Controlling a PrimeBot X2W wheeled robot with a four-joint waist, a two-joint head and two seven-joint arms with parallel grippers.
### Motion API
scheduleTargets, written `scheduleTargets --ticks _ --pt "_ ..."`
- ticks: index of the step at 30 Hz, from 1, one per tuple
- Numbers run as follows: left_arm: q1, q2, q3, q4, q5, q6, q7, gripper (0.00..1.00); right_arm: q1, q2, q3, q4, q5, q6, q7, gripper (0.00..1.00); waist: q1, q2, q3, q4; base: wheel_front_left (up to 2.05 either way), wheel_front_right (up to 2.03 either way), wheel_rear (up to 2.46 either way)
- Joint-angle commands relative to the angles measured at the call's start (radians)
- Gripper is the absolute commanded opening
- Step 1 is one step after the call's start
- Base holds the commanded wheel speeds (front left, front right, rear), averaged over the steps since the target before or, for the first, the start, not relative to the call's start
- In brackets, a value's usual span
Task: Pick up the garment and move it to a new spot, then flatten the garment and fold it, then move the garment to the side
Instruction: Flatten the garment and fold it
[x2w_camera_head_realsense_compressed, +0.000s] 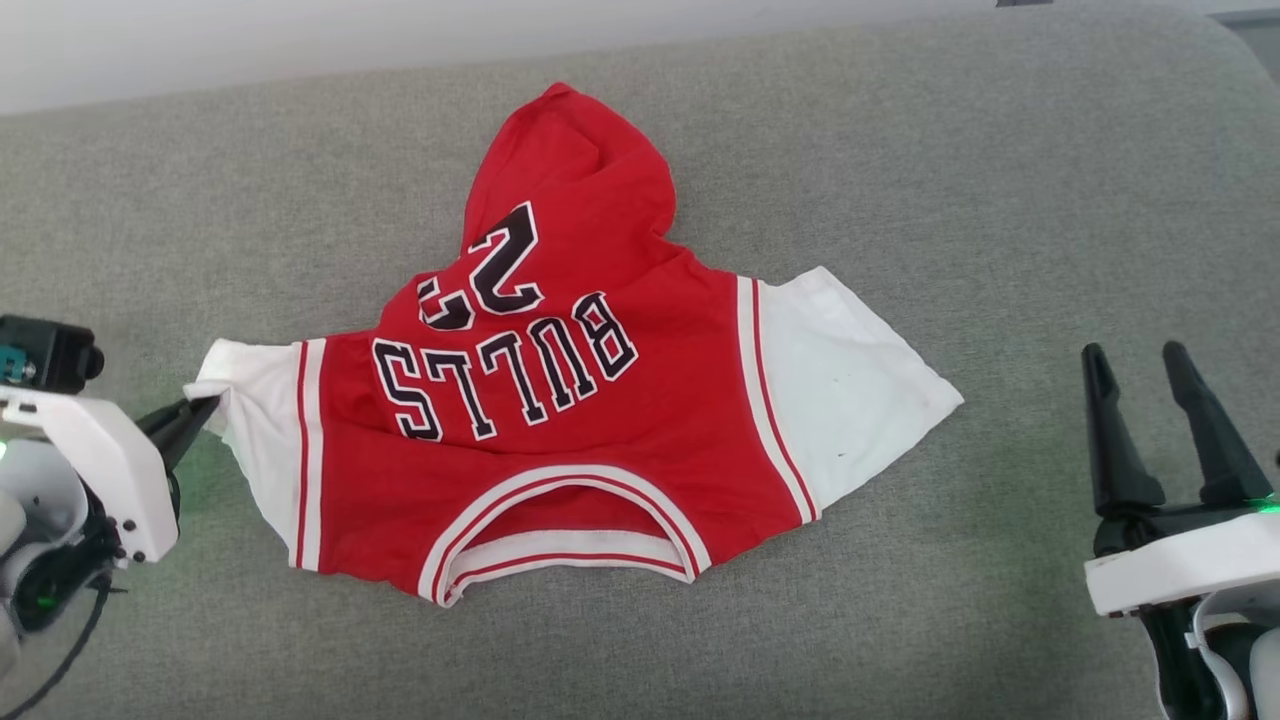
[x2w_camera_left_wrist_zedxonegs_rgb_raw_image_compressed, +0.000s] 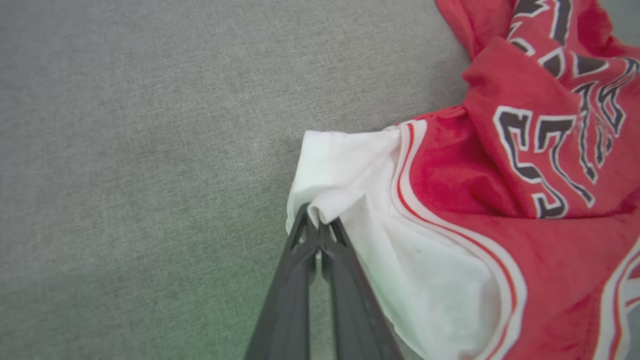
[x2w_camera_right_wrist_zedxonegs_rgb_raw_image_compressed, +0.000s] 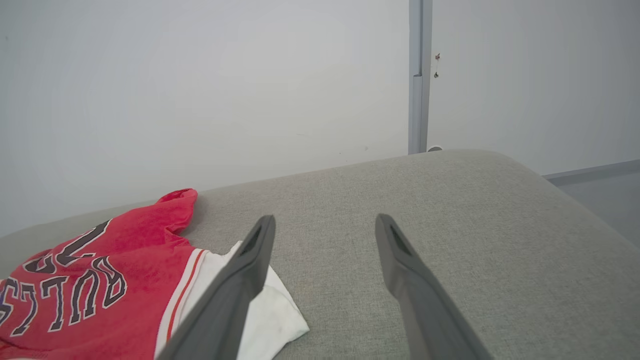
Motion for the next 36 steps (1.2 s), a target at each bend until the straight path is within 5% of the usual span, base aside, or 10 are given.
scheduleTargets --ticks 1,2,3,9,14,21,24,29,36 --pt "0.023 -0.004 0.001 0.009 -0.010 0.002 -0.017 0.33 0.006 -0.004 0.008 -0.009 -0.010 0.000 0.010 1.00 0.0000 0.0000 -0.010 -0.003 0.00 0.00 0.00" --pt "0.029 -0.008 0.002 0.013 -0.013 0.002 -0.032 0.46 0.009 -0.008 0.013 -0.014 -0.012 0.000 0.014 1.00 0.0000 0.0000 -0.015 -0.003 0.00 0.00 0.00" --pt "0.036 -0.009 0.002 0.019 -0.012 0.002 -0.049 1.00 0.011 -0.014 0.020 -0.016 -0.014 0.000 0.021 1.00 0.0000 0.0000 -0.021 -0.003 0.00 0.00 0.00" --pt "0.085 -0.025 0.001 0.055 0.025 0.002 -0.161 1.00 0.026 -0.077 0.064 -0.035 -0.029 0.000 0.083 1.00 0.0000 0.0000 -0.057 0.035 0.00 0.00 0.00" --pt "0.135 -0.057 0.068 0.012 0.051 0.057 -0.225 1.00 0.031 -0.198 0.169 -0.050 -0.047 0.000 0.191 1.00 0.0000 0.0000 -0.074 0.090 0.00 0.00 0.00" --pt "0.360 -0.223 0.552 -0.186 0.332 0.199 -0.229 1.00 -0.005 -0.383 0.340 -0.037 0.006 0.000 0.387 1.00 0.0000 0.0000 -0.085 0.189 0.00 0.00 0.00" --pt "0.503 -0.327 0.728 -0.295 0.506 0.223 -0.229 1.00 -0.024 -0.466 0.412 -0.032 0.037 0.000 0.451 1.00 0.0000 0.0000 -0.085 0.228 0.00 0.00 0.00" --pt "0.668 -0.475 0.901 -0.412 0.713 0.182 -0.229 1.00 -0.073 -0.607 0.525 -0.005 0.064 0.000 0.517 1.00 0.0000 0.0000 -0.074 0.289 0.00 0.00 0.00" --pt "0.782 -0.630 1.036 -0.469 0.859 0.118 -0.230 1.00 -0.149 -0.700 0.642 0.048 0.091 0.000 0.533 1.00 0.0000 0.0000 -0.047 0.339 0.00 0.00 0.00"
